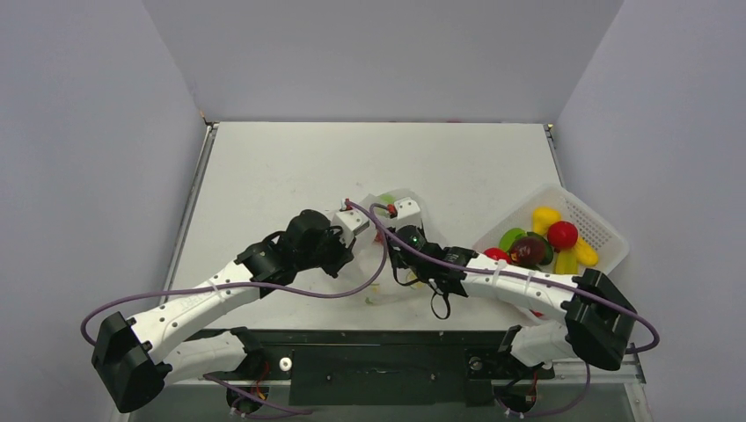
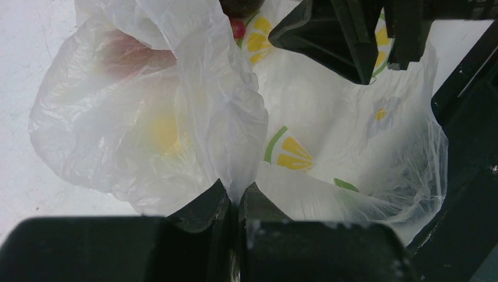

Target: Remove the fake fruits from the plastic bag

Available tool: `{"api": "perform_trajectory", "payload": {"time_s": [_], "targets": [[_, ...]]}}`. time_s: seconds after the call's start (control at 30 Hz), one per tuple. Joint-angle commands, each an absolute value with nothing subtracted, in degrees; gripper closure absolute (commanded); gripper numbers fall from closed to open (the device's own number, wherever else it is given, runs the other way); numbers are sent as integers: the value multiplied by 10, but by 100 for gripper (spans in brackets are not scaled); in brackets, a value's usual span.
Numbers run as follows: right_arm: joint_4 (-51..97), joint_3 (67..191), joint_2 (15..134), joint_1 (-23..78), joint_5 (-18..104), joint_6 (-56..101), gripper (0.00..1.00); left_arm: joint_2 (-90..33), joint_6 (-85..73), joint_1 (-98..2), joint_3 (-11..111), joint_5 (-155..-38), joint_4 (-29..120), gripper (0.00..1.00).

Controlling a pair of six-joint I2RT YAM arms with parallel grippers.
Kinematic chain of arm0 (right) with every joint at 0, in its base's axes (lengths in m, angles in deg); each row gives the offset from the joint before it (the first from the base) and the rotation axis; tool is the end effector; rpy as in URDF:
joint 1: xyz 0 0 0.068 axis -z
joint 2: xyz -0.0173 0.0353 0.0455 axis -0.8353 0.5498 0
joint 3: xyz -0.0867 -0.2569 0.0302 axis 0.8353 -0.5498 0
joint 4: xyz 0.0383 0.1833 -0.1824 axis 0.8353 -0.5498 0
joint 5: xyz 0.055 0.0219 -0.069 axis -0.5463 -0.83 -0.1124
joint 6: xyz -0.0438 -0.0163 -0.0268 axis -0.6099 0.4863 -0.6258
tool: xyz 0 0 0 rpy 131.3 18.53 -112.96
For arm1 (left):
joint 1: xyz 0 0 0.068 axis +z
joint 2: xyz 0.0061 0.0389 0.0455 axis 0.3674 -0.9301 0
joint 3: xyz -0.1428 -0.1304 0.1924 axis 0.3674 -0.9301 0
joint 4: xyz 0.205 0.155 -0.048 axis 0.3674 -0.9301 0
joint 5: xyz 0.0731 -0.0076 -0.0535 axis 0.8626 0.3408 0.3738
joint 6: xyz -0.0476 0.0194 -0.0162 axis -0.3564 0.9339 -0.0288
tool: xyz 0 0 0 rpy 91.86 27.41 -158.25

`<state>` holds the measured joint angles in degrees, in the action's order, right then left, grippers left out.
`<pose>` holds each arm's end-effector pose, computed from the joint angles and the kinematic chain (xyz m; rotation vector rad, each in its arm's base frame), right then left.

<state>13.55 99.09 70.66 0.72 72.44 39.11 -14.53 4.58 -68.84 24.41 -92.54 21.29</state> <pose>0.1687 0.2261 0.2224 -0.4463 2.2108 0.3167 0.1561 -0.1730 0.2746 0.9325 2.0671 -0.5406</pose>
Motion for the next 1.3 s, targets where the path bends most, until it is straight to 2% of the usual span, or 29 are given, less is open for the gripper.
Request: {"api": "perform_trajectory", "payload": {"time_s": [0.0, 0.1, 0.17, 0.37, 0.43, 0.67, 0.77, 0.83, 0.93, 1.27], "targets": [[136, 1009, 633, 5, 784, 396, 57, -141, 52, -692, 272, -919, 222, 100], [105, 1021, 583, 4, 791, 388, 47, -144, 51, -692, 274, -918, 220, 100], [94, 1026, 554, 4, 754, 376, 41, -145, 51, -692, 276, -917, 219, 100], [141, 1001, 539, -31, 657, 361, 37, -145, 52, -692, 276, -918, 220, 100], [165, 986, 560, -30, 652, 364, 41, -145, 52, -692, 276, -918, 220, 100], [182, 1005, 658, -11, 660, 361, 74, -148, 52, -693, 276, -921, 221, 100], [181, 1006, 696, 4, 691, 360, 78, -146, 51, -694, 276, -920, 220, 100], [209, 995, 711, 5, 720, 348, 73, -143, 51, -695, 275, -920, 222, 100], [252, 983, 731, 7, 760, 326, 61, -142, 51, -695, 275, -921, 224, 100], [336, 1011, 823, 20, 812, 289, 52, -140, 49, -695, 276, -929, 227, 100]]}}
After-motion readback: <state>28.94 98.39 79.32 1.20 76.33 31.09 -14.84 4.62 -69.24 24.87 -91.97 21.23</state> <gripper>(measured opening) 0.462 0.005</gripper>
